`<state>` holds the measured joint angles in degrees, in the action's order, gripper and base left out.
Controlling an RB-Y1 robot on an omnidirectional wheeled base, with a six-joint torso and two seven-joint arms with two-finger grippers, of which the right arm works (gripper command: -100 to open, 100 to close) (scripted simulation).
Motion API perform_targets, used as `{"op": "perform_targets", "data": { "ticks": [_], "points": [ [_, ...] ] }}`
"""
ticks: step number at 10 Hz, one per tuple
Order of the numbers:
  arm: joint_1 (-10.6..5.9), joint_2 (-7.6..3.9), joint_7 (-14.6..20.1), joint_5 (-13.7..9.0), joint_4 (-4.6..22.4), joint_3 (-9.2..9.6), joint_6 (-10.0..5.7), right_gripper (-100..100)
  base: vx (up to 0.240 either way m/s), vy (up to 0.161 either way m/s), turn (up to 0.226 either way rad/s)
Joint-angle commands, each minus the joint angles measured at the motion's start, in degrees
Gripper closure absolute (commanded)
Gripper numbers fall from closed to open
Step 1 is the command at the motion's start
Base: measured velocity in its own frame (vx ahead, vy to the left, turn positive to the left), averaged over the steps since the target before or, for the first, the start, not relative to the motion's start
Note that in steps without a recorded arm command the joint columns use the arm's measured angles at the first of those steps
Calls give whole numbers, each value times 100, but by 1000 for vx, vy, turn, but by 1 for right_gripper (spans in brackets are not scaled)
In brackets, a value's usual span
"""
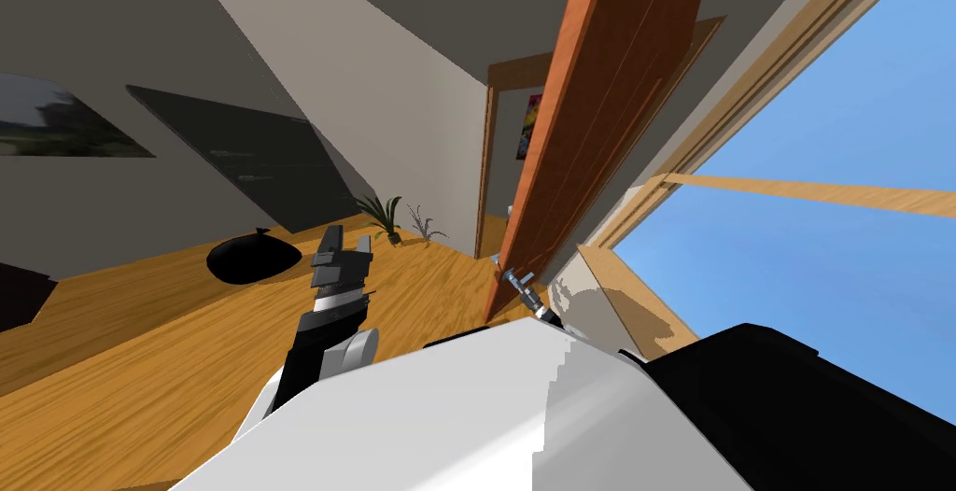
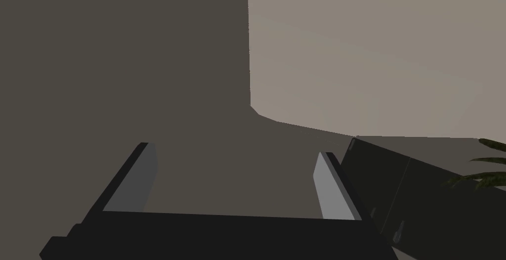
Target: Pull the door open
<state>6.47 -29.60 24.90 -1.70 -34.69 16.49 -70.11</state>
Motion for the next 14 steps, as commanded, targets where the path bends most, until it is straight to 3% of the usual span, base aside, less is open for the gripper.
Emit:
{"op": "perform_targets", "data": {
  "ticks": [1, 3, 5, 6, 9, 10, 14],
  "points": [
    [84, 9, 50, 160, -174, 89, -25, 100, -25, -60, -112],
    [122, -8, 99, 354, -265, 150, -95, 100, -26, -97, -92],
    [122, -8, 99, 354, -265, 150, -95, 100, -21, -43, -7],
    [156, -22, 143, 528, -347, 203, -157, 100, -28, -90, -119],
    [202, -42, 202, 758, -455, 275, -241, 100, -36, -199, -13],
    [211, 18, 180, 749, -412, 316, -252, 100, -55, -61, 46],
    [163, 102, 170, 799, -425, 369, -367, 100, 59, 107, -95]
  ]
}}
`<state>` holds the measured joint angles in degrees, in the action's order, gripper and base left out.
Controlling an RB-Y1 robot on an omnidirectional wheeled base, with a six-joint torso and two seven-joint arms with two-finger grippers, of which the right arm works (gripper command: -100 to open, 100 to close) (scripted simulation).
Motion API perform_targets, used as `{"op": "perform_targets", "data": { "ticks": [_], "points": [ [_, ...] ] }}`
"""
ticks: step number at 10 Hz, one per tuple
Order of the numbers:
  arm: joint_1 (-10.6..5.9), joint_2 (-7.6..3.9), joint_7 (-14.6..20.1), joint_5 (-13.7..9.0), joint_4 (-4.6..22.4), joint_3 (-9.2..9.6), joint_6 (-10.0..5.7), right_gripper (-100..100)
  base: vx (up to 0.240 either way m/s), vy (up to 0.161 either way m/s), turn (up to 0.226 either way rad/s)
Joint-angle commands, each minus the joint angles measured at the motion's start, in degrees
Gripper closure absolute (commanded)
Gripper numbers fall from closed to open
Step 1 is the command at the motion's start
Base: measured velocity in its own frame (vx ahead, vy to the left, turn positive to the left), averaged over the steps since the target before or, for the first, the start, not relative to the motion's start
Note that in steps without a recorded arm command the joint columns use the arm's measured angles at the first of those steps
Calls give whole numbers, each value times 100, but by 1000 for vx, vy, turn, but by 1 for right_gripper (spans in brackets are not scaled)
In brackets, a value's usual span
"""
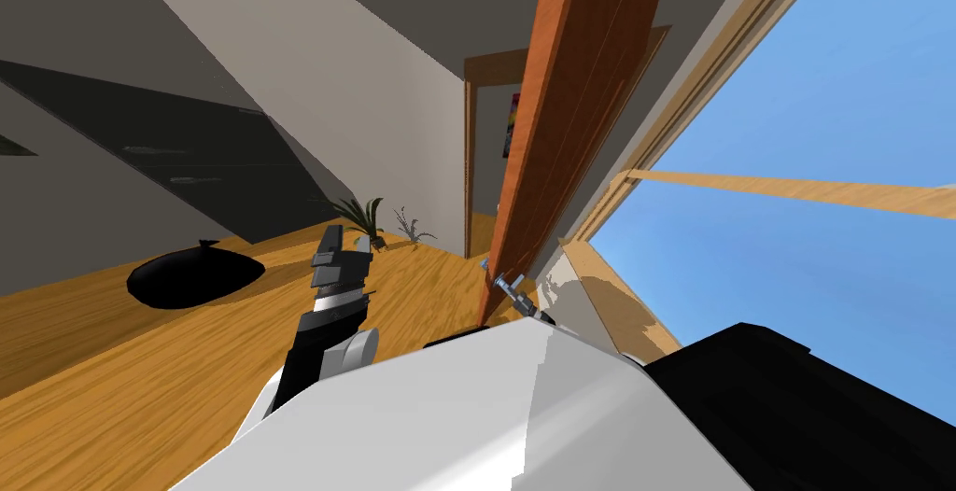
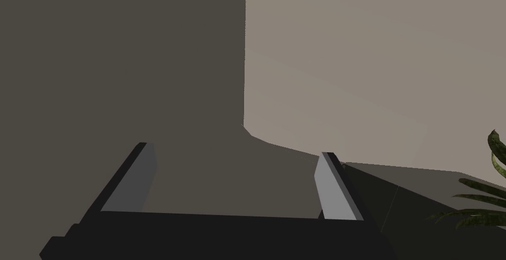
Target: Pull the door open
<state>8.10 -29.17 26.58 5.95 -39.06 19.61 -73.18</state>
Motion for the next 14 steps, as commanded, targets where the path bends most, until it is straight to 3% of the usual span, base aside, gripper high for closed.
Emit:
{"op": "perform_targets", "data": {
  "ticks": [1, 3, 4, 6, 9, 11, 14],
  "points": [
    [-17, 83, -3, 48, 17, 69, -106, 100, 31, 169, -78],
    [-48, 129, -14, 74, 28, 93, -196, 100, 35, 178, -82],
    [19, 15, -14, 39, 169, 5, -285, -100, 10, 97, -76],
    [37, -15, -10, 37, 264, -14, -374, -100, 6, -10, -17],
    [117, -134, 16, 10, 691, -112, -794, -100, -18, -42, -18],
    [153, -181, 30, -10, 868, -158, -971, -100, -72, -111, -10],
    [185, -221, 41, -26, 979, -190, -1077, -100, -87, -157, -6]
  ]
}}
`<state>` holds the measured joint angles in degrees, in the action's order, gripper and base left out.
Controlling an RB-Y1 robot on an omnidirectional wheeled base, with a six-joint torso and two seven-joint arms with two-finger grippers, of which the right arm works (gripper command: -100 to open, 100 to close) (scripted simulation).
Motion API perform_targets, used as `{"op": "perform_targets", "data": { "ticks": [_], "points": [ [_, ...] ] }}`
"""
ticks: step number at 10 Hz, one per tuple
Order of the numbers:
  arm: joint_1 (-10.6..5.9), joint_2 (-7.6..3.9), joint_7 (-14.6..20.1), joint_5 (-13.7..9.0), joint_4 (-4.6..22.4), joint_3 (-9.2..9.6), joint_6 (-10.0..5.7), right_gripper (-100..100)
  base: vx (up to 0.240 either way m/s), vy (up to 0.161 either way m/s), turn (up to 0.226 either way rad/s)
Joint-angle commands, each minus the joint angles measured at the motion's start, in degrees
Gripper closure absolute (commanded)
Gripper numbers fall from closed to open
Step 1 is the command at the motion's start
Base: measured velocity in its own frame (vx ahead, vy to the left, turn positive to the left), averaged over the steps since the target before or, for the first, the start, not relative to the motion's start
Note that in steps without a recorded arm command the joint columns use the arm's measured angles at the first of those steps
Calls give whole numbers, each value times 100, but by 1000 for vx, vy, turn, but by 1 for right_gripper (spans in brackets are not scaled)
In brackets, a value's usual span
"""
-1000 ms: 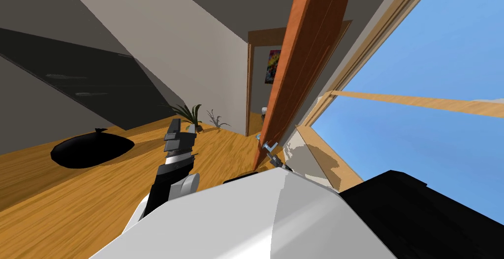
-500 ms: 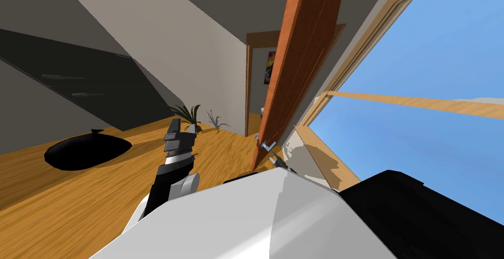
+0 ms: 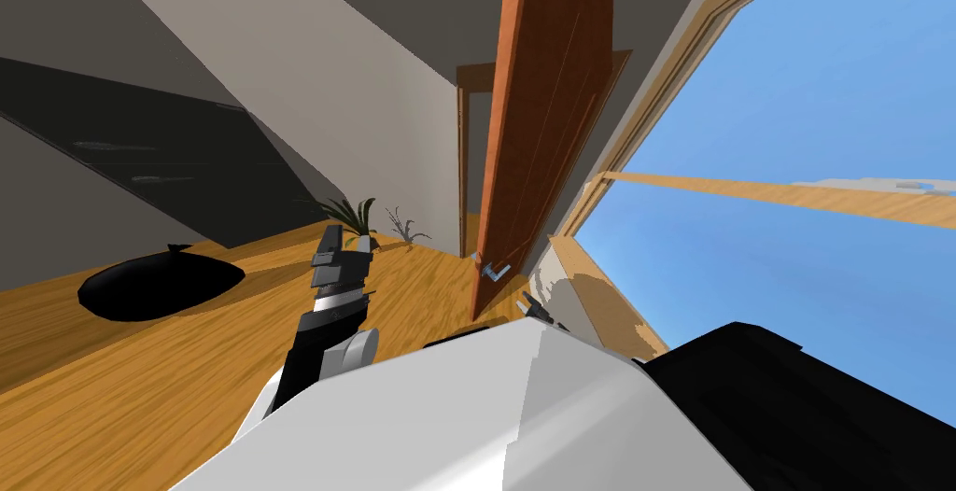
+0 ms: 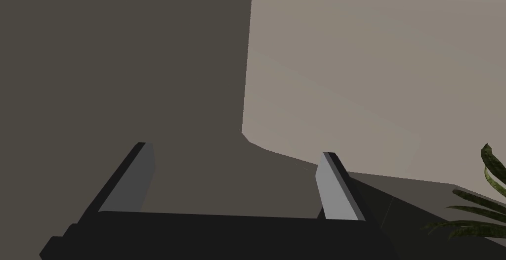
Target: Pull the door open
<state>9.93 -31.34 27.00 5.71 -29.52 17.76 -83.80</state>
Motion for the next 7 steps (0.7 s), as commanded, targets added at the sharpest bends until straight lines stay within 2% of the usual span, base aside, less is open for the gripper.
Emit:
{"op": "perform_targets", "data": {
  "ticks": [1, 2, 5, 7],
  "points": [
    [0, 0, 0, 0, 0, 0, 0, -100, -38, -83, 7],
    [-82, 87, 17, -6, -59, 5, 167, -100, 104, 28, -18],
    [-214, 197, 30, -10, -148, 8, 442, -100, 108, 81, -7],
    [-329, 273, 30, -9, -218, 9, 665, -100, 29, 23, 14]
  ]
}}
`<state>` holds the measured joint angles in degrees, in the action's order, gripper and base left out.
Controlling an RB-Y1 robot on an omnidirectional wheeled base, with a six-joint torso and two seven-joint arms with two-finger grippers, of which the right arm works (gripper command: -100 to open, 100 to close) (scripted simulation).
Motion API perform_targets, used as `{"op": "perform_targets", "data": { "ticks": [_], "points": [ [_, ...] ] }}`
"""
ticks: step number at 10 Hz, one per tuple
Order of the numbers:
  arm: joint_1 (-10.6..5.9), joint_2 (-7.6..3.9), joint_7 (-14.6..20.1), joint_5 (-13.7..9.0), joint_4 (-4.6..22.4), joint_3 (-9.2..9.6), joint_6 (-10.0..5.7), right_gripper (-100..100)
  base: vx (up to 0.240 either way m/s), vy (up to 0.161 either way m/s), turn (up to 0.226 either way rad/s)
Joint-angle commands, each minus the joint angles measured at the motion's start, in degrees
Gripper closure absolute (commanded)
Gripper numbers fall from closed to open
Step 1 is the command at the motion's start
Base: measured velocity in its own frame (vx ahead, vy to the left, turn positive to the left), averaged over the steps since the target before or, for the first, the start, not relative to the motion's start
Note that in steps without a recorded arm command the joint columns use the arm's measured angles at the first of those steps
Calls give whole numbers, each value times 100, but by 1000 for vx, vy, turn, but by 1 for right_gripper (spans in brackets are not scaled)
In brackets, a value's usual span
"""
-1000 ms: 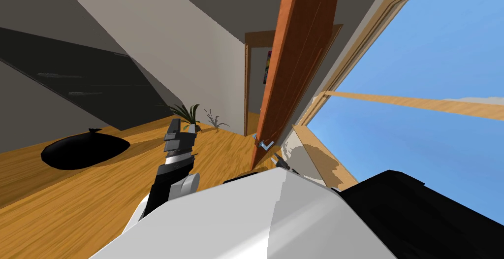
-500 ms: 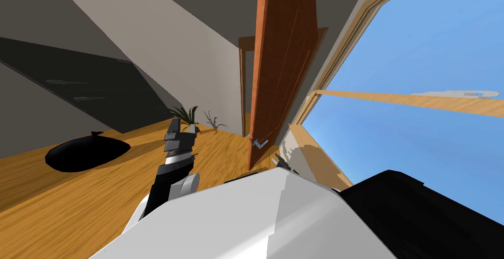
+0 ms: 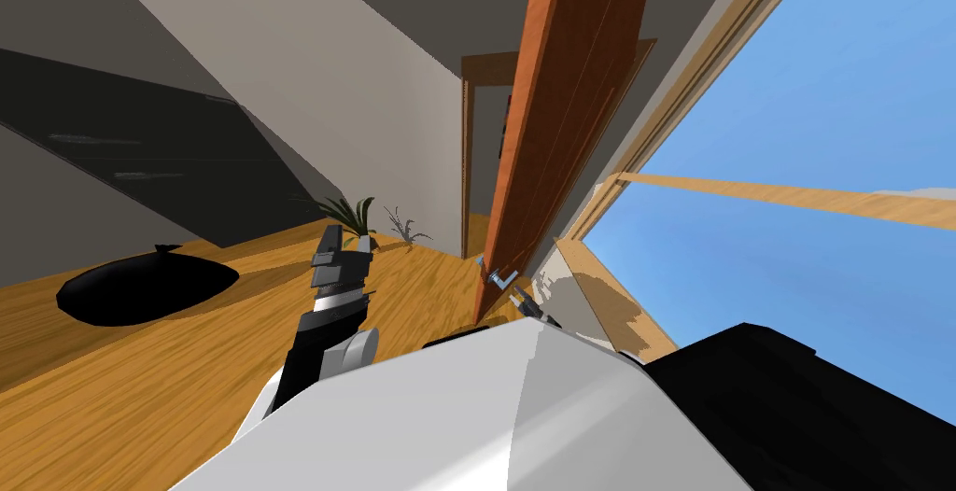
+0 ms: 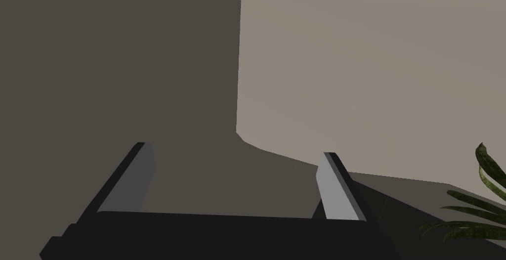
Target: Pull the door open
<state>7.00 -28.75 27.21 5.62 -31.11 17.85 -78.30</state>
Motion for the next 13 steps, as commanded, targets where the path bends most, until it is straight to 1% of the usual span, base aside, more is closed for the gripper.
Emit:
{"op": "perform_targets", "data": {
  "ticks": [1, 2, 4, 7, 8, 9, 10, 11, 12, 13],
  "points": [
    [-98, 51, 7, 1, -94, -1, 231, -100, 0, -6, 19],
    [-162, 87, 3, 4, -130, -1, 348, -100, -6, -16, 19],
    [-162, 87, 3, 4, -130, -1, 348, -100, -6, -9, 5],
    [-358, 180, -14, 15, -229, -2, 682, -100, -3, -4, 29],
    [-358, 180, -14, 15, -138, -2, 682, -100, 0, -4, 18],
    [-358, 180, -14, 15, -229, -2, 682, -100, 0, 0, 0],
    [-479, 230, -25, 24, -288, -2, 871, -100, -6, -4, 50],
    [-531, 250, -28, 28, -314, -1, 947, -100, -9, -10, 57],
    [-616, 280, -32, 36, -355, 1, 1064, -100, -10, -14, 54],
    [-544, 237, -13, 28, -368, -4, 993, -100, -4, -7, 15]
  ]
}}
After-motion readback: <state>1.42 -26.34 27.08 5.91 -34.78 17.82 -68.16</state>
